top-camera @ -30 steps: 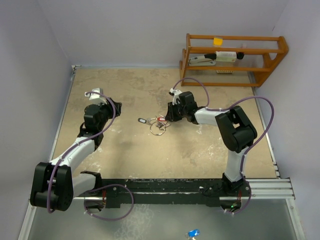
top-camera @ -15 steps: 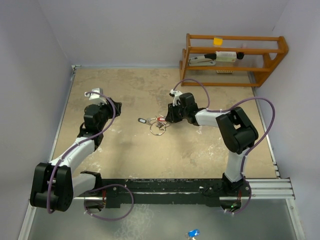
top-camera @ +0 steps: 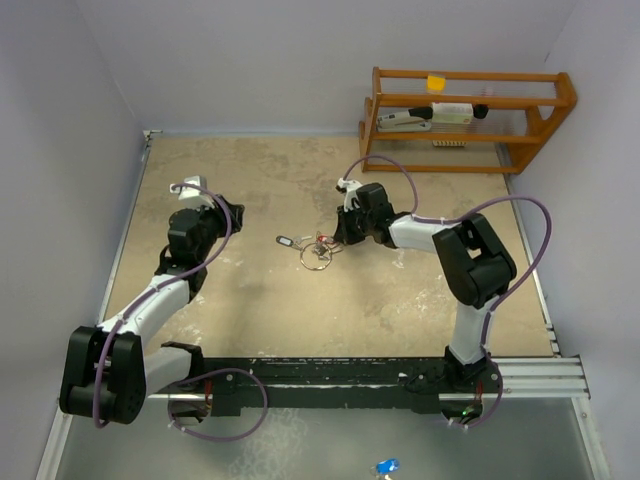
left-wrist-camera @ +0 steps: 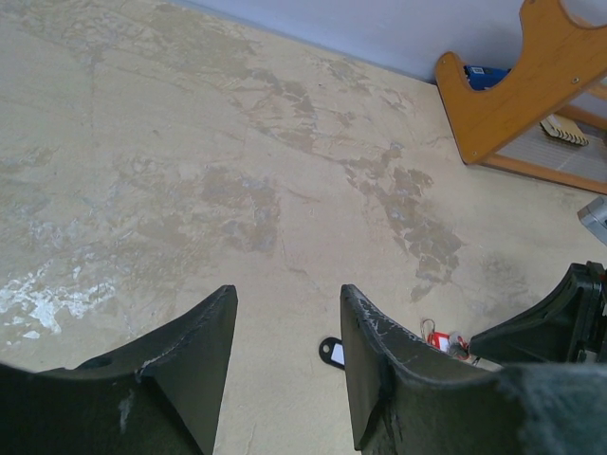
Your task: Remove the keys from the keyring
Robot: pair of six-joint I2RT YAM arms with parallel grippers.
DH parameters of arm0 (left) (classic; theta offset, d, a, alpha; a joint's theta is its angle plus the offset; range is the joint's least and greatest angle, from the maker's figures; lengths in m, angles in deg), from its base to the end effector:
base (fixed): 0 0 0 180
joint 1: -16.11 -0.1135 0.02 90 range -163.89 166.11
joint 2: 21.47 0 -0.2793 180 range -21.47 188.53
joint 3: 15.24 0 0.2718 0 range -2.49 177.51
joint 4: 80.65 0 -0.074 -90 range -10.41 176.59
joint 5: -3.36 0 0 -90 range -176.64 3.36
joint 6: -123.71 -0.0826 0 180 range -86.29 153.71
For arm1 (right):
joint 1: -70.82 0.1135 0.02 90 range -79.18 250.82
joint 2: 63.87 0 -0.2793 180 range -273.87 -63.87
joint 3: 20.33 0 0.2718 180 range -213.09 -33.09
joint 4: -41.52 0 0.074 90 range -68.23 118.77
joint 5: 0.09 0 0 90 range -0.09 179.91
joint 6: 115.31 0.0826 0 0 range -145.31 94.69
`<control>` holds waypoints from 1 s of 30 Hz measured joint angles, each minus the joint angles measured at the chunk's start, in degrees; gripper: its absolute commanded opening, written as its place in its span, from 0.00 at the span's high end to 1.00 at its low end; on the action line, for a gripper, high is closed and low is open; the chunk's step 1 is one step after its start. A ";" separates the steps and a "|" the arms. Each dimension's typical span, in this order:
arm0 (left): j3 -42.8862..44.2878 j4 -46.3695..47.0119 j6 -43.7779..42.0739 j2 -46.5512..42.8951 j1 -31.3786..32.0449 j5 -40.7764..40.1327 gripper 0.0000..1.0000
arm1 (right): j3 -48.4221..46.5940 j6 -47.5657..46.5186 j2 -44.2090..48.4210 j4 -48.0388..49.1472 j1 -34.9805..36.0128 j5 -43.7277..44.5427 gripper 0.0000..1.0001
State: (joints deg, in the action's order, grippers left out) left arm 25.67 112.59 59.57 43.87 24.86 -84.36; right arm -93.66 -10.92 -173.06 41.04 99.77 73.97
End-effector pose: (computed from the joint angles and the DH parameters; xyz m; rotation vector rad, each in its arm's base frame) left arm 0.3004 -0.0496 0.2245 -0.2373 1.7743 -0.4714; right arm 0.3878 0.2404 0.1271 -0.4466 2.2290 0.7186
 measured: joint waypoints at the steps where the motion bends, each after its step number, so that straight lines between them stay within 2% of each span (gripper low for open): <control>1: 0.00 0.02 0.00 0.02 0.00 0.00 0.56 | -0.33 -0.44 0.09 -0.68 0.04 0.04 1.00; 8: 0.00 0.55 -0.04 0.52 0.07 0.90 0.56 | -4.33 -3.45 5.79 -6.54 0.63 1.55 1.00; 17: 0.04 5.20 -0.44 3.19 1.22 7.41 0.55 | -7.02 -5.51 17.77 -7.13 2.93 2.91 1.00; 22: 1.88 7.37 -2.51 6.23 4.61 12.83 0.54 | -7.04 -6.47 23.61 -8.87 5.11 4.50 1.00; 27: 5.01 9.46 -4.87 9.73 9.40 19.12 0.46 | -7.04 -6.58 28.48 -8.96 6.21 6.01 1.00; 30: 5.49 10.58 -6.16 10.08 12.22 22.29 0.44 | -7.04 -6.67 30.93 -8.94 6.43 6.99 1.00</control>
State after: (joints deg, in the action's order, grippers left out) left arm 31.16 123.17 53.41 53.95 37.08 -62.06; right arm -100.70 -17.59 -142.13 32.10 106.20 80.96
